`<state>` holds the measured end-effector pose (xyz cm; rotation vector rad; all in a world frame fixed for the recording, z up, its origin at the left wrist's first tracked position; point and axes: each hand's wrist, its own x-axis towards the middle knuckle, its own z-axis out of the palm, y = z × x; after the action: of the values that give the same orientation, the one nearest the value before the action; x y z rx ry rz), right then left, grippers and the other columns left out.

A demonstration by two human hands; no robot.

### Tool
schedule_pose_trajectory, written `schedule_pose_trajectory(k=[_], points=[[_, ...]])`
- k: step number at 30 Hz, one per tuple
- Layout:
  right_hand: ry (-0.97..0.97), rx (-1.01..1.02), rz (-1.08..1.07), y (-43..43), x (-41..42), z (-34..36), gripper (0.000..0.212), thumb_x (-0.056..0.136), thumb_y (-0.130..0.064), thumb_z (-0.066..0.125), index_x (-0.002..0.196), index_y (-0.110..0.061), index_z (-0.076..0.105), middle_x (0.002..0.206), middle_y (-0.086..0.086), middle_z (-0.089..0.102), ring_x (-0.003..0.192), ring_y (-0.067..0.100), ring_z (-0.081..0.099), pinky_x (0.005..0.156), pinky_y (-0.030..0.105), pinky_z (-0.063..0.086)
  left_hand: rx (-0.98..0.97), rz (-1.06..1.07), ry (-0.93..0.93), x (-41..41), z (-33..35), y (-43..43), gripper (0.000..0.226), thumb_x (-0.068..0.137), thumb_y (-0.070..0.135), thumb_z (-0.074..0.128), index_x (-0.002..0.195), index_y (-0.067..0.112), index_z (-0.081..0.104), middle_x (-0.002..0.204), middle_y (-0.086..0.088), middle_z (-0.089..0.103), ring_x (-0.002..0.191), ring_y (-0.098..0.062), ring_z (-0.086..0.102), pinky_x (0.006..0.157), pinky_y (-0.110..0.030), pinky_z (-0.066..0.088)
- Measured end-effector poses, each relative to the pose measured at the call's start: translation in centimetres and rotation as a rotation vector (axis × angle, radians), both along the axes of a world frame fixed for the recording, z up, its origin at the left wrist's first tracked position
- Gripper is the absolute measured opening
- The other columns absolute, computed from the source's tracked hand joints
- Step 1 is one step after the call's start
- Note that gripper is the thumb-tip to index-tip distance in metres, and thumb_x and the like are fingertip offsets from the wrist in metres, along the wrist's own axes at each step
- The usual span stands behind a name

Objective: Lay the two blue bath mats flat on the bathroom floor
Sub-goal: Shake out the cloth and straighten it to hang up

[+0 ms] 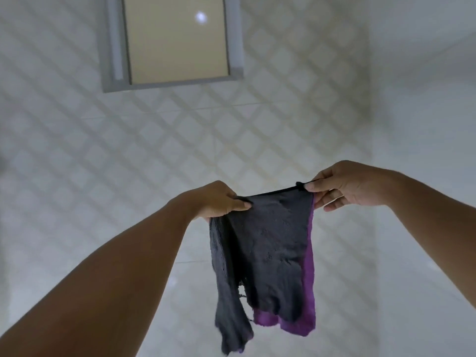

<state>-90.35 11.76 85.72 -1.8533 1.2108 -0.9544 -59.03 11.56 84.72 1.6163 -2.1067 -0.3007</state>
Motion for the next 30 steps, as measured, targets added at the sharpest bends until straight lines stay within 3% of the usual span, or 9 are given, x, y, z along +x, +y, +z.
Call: schedule_pose_trajectory(k=[3, 5, 9, 13, 17, 22, 25, 30], points=[[0.010, 0.002, -0.126, 2.1, -3.8, 0.6, 0.025, 0.085, -0.017, 0.077, 0.104, -0.002, 0.074, 0.095, 0.017, 0.075, 0.097, 0.032, 0.074, 0.084, 0.042, 0.057, 0.018, -0.119, 0.000, -3.4, 0.2, -1.7, 0.055, 0.083, 0.067, 0.069, 0.097, 0.014, 0.079, 0.092, -0.016, 0.073, 0.079, -0.017, 0.067, 0.074, -0.035, 0.058], [0.009, 0.004, -0.209, 3.9, -5.8, 0.6, 0.022, 0.088, -0.015, 0.074, 0.105, -0.003, 0.075, 0.100, 0.018, 0.074, 0.100, 0.031, 0.074, 0.083, 0.042, 0.057, 0.037, -0.215, 0.013, -5.6, 0.3, -2.2, 0.054, 0.080, 0.068, 0.070, 0.096, 0.018, 0.080, 0.092, -0.009, 0.077, 0.082, -0.017, 0.073, 0.075, -0.034, 0.060], [-0.074, -0.028, -0.379, 7.9, -8.3, 0.6, 0.023, 0.087, -0.015, 0.074, 0.107, -0.002, 0.074, 0.108, 0.014, 0.076, 0.104, 0.026, 0.073, 0.093, 0.044, 0.055, 0.110, -0.384, -0.003, -9.5, 0.7, -2.3, 0.071, 0.067, 0.077, 0.073, 0.103, 0.016, 0.077, 0.102, -0.009, 0.076, 0.096, -0.025, 0.074, 0.087, -0.043, 0.062], [-0.312, -0.094, -0.489, 12.6, -9.5, -0.3, 0.014, 0.080, -0.010, 0.076, 0.094, -0.009, 0.077, 0.104, 0.011, 0.076, 0.101, 0.028, 0.072, 0.091, 0.043, 0.055, 0.173, -0.589, 0.052, -13.6, 0.6, -1.2, 0.042, 0.083, 0.054, 0.076, 0.104, 0.018, 0.077, 0.107, -0.002, 0.076, 0.099, -0.023, 0.073, 0.089, -0.045, 0.061], [-0.537, -0.169, -0.627, 18.2, -9.9, -2.6, 0.028, 0.071, -0.013, 0.081, 0.097, -0.010, 0.074, 0.106, 0.010, 0.075, 0.097, 0.026, 0.071, 0.092, 0.040, 0.055, 0.215, -0.745, 0.051, -18.5, -1.7, 0.5, 0.036, 0.088, 0.047, 0.073, 0.103, 0.015, 0.076, 0.104, -0.004, 0.077, 0.095, -0.024, 0.074, 0.084, -0.044, 0.063], [-0.749, -0.319, -0.845, 26.0, -10.9, -4.6, 0.026, 0.072, -0.021, 0.086, 0.092, -0.014, 0.071, 0.086, 0.003, 0.070, 0.077, 0.021, 0.069, 0.078, 0.035, 0.055, 0.289, -0.958, 0.011, -25.2, -3.9, 5.0, 0.029, 0.091, 0.045, 0.070, 0.104, 0.020, 0.078, 0.101, -0.001, 0.079, 0.093, -0.022, 0.076, 0.084, -0.044, 0.063], [-0.691, -0.399, -1.001, 31.1, -11.7, -4.7, 0.020, 0.084, -0.026, 0.079, 0.099, -0.013, 0.075, 0.088, 0.003, 0.068, 0.076, 0.019, 0.064, 0.073, 0.033, 0.054, 0.302, -1.075, -0.006, -28.9, -3.9, 9.0, 0.025, 0.093, 0.040, 0.070, 0.104, 0.019, 0.078, 0.099, 0.000, 0.079, 0.092, -0.021, 0.077, 0.084, -0.044, 0.063], [-0.413, -0.508, -1.315, 40.7, -13.6, -3.8, 0.019, 0.095, -0.025, 0.068, 0.107, -0.012, 0.073, 0.090, 0.002, 0.061, 0.077, 0.019, 0.055, 0.070, 0.031, 0.050, 0.297, -1.272, -0.046, -34.9, -3.0, 17.2, 0.023, 0.095, 0.038, 0.068, 0.105, 0.020, 0.079, 0.099, 0.001, 0.080, 0.092, -0.018, 0.076, 0.082, -0.040, 0.064]])
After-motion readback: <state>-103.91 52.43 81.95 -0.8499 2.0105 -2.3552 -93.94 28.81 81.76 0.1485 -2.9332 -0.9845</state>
